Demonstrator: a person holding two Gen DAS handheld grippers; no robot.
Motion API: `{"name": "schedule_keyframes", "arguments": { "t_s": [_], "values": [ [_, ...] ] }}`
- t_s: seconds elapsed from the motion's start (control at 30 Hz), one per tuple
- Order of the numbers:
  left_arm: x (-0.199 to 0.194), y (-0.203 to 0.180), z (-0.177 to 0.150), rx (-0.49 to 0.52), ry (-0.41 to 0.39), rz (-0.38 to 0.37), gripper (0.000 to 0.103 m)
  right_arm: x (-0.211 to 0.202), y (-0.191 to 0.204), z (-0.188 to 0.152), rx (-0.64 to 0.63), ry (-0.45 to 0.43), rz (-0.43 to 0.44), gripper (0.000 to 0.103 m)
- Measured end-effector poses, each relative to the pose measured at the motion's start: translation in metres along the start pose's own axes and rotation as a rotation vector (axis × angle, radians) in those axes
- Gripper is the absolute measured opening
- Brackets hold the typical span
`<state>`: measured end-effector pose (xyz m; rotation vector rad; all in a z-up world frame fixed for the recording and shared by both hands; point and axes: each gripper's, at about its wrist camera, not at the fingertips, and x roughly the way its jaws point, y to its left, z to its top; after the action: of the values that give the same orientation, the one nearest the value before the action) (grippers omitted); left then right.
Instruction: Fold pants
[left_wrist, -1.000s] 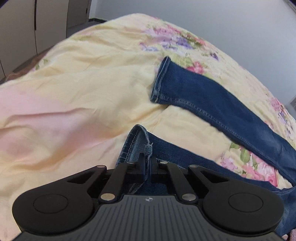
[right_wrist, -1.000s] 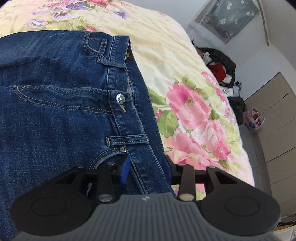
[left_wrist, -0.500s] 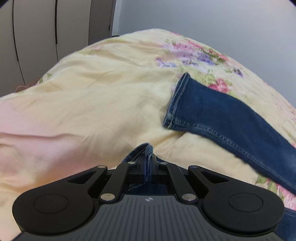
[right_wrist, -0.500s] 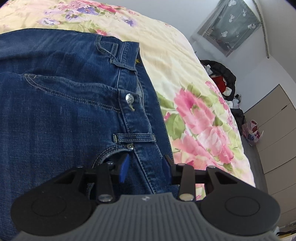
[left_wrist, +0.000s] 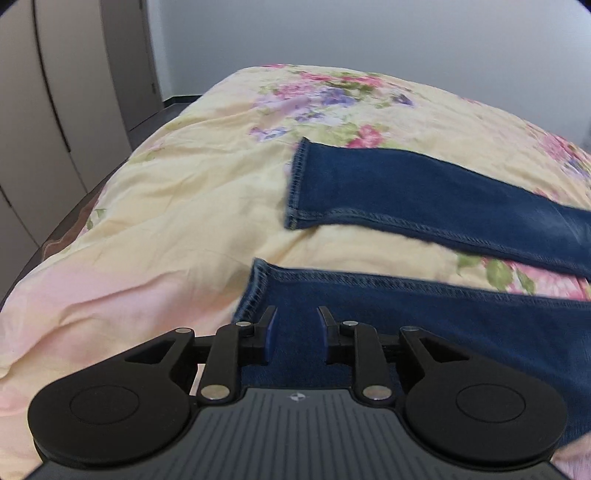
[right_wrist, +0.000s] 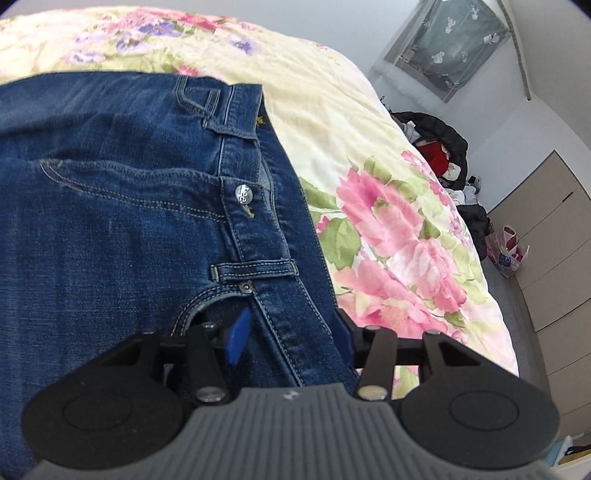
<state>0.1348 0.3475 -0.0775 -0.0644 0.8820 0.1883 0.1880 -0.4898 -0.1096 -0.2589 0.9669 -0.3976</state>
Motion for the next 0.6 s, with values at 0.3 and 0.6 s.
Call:
{"name": "schedule_keyframes", "arguments": {
  "t_s": [0.3, 0.6],
  "values": [
    [0.039, -0.002, -0.053, -0.017, 0.198, 0.106, 0.007, -0.015, -0.02, -0.026, 0.015, -0.003, 0.004, 0.045],
    [-0.014, -0.033, -0.04, 0.213, 0.122, 0.142, 0.024, -0.045, -0.047, -0.047, -0.032, -0.032, 0.13, 0.045]
  ]
}}
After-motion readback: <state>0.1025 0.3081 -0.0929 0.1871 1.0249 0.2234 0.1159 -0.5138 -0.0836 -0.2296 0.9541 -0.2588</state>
